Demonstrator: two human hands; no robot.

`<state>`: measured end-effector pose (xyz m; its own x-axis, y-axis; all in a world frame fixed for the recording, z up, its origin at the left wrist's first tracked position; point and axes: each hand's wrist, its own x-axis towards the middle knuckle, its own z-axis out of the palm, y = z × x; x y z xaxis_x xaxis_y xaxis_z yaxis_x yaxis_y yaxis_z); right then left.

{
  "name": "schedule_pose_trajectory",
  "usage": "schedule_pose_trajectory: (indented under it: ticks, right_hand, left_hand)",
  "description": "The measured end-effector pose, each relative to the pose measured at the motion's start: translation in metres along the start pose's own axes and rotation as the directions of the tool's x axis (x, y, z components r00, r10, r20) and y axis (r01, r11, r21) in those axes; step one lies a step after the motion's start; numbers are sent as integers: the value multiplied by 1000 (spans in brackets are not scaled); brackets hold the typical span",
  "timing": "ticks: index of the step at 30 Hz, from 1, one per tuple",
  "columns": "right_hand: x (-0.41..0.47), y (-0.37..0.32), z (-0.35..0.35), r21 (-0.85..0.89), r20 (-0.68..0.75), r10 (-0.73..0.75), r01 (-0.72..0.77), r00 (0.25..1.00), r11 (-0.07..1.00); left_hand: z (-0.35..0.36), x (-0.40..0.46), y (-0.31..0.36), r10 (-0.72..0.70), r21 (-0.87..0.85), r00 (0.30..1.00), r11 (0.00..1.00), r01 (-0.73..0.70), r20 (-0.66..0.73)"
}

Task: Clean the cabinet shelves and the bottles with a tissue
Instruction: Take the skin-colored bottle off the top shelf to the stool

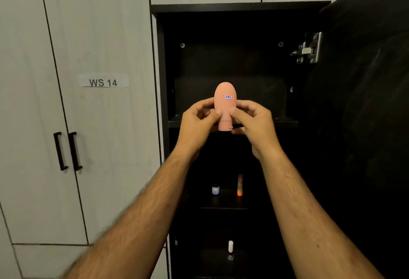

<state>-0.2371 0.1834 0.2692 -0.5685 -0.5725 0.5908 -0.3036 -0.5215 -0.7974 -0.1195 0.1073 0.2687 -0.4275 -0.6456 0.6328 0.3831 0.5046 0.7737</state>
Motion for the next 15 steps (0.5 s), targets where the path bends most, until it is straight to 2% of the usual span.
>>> schedule_pose_trajectory:
  ticks: [8,15]
  right_hand:
    - [-92,52,58,-7,134,223,-224,966,975]
    - [-168,92,135,-78,234,399,-391,887,917]
  left_hand:
    - [-79,-96,-45,-246,-88,966,967,239,-82]
    - [-169,-171,-57,-410,-81,897,912,402,-167]
